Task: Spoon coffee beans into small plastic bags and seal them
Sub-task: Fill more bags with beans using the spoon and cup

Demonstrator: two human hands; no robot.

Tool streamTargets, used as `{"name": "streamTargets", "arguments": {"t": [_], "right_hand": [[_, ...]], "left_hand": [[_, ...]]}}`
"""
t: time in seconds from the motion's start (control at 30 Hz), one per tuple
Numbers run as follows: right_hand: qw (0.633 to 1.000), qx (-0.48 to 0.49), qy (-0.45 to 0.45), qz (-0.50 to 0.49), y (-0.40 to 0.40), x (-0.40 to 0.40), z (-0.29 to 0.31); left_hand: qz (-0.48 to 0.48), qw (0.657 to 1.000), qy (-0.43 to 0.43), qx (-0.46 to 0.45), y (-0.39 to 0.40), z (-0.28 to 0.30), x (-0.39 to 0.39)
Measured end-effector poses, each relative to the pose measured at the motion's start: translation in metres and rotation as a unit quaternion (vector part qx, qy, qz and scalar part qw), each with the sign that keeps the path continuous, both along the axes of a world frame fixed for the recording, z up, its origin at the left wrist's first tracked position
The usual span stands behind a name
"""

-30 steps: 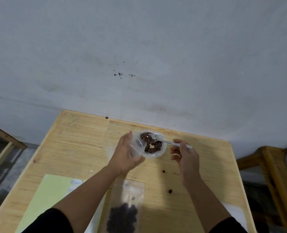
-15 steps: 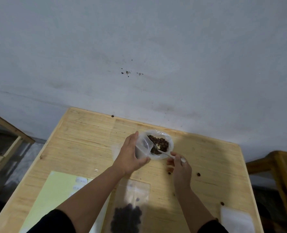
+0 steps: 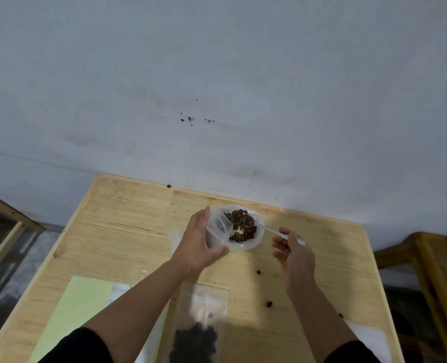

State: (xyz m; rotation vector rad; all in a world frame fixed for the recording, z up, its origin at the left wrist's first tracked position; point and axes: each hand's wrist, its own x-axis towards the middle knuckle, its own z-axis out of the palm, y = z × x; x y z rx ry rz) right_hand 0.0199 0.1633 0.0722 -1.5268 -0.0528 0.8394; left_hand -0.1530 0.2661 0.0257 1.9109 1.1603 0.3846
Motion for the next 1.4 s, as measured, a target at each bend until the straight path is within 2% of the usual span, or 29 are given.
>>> {"name": "streamTargets", "arguments": {"t": [0.1,0.2,0.33,0.43,0.5,0.6,0.7,0.77,0.87,0.97,1.17,1.3,1.4], "right_hand": [[0.999,0.034,-0.023,0.022,0.0,-0.002,0.016],[0.987,0.041,-0.118,0.102,-0.004,-0.011,0.029],[0.934,0.021,-0.296,0.199,-0.012,-0.021,0.032],[0.898,0.002,-0.394,0.195,-0.02,-0.021,0.024],[0.887,-0.03,-0.424,0.181,-0.027,-0.018,0.019],[0.907,-0.094,-0.377,0.163,-0.039,-0.014,0.014],[0.965,-0.081,-0.234,0.087,-0.052,-0.007,0.006],[0.982,-0.082,-0.167,0.024,-0.058,-0.003,-0.004],[0.986,-0.116,-0.113,-0.046,-0.063,0.0,-0.025],[0.981,-0.144,-0.097,-0.085,-0.058,0.001,-0.04],[0.979,-0.11,-0.055,-0.164,-0.051,0.01,-0.047],[0.974,-0.147,-0.05,-0.165,-0.061,0.019,-0.056],[0.971,-0.183,-0.081,-0.128,-0.061,0.023,-0.059]], "left_hand": [[0.0,1.0,-0.004,-0.005,-0.001,0.001,0.002],[0.0,1.0,-0.006,0.001,0.0,0.002,0.005],[0.004,1.0,-0.009,0.019,0.0,0.005,0.009],[0.006,1.0,-0.014,0.028,0.0,0.006,0.009],[0.006,0.999,-0.015,0.03,0.0,0.006,0.009],[0.01,0.999,-0.015,0.033,-0.002,0.006,0.009],[0.021,0.999,-0.016,0.042,-0.005,0.007,0.009],[0.029,0.998,-0.018,0.052,-0.007,0.007,0.008],[0.039,0.997,-0.014,0.068,-0.012,0.007,0.006],[0.045,0.996,-0.013,0.079,-0.02,0.007,0.004],[0.059,0.994,-0.013,0.089,-0.038,0.008,-0.001],[0.067,0.993,-0.003,0.093,-0.048,0.006,0.001],[0.07,0.993,-0.004,0.09,-0.055,0.007,0.004]]}}
